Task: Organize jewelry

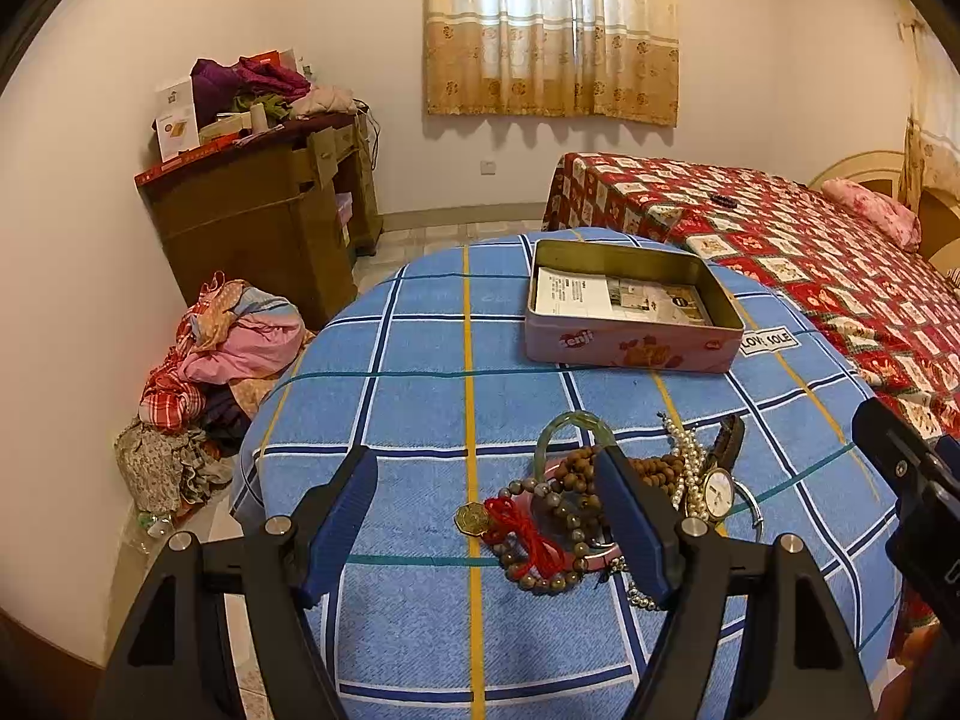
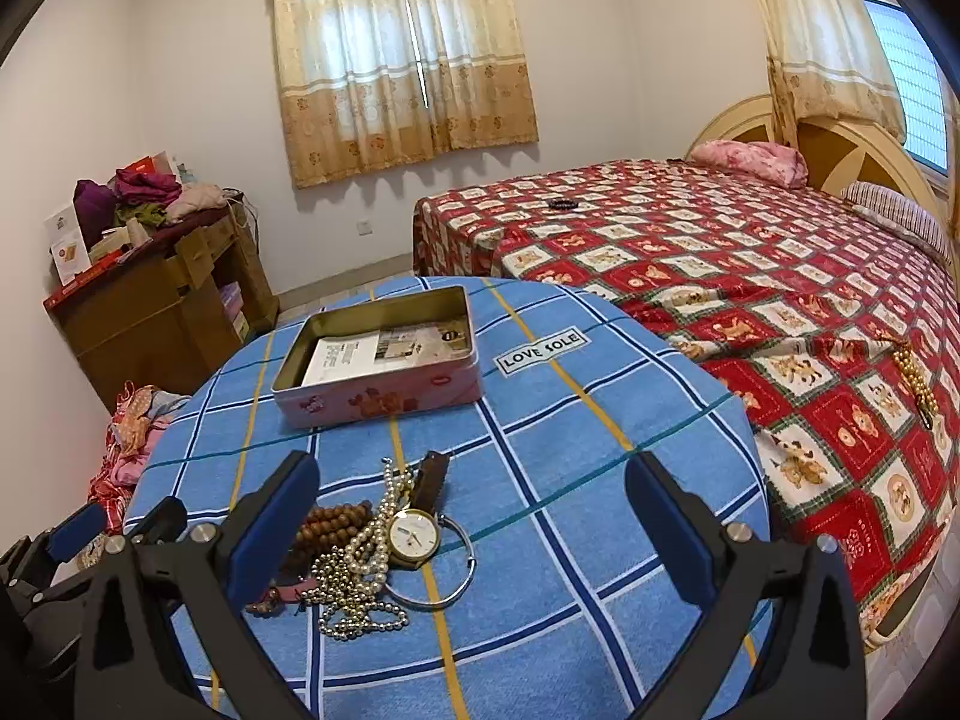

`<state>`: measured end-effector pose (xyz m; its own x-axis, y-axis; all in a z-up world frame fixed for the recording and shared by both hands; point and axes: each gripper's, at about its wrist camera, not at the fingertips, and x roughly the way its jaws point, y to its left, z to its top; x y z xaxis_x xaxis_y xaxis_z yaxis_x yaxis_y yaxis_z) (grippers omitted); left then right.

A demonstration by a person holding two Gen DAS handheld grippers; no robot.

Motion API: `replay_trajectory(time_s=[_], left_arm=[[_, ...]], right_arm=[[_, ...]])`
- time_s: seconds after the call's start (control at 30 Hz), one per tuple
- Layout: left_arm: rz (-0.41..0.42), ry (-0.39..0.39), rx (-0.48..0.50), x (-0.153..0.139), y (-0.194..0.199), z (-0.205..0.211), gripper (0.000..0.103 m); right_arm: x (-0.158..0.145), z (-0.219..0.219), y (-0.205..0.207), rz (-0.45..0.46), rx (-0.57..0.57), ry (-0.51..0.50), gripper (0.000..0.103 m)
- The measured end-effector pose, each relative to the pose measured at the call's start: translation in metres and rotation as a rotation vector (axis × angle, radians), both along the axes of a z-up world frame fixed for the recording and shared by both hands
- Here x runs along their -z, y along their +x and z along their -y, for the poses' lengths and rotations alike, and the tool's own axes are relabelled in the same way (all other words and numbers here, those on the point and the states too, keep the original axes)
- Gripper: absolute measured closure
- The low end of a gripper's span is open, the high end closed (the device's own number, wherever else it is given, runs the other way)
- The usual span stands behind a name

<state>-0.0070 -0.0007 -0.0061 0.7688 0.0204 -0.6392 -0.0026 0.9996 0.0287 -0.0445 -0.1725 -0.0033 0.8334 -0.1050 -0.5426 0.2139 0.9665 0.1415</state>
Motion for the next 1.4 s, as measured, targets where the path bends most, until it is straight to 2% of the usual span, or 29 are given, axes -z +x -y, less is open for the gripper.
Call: replay_trajectory(time_s=[1.4], left_arm=[[0.003, -0.007, 0.006, -0.0021, -0.0022, 0.0015, 0.028]], right_arm=[[0.0006, -0.0012, -0.0007, 0.002, -0.006, 0.001, 0.0]])
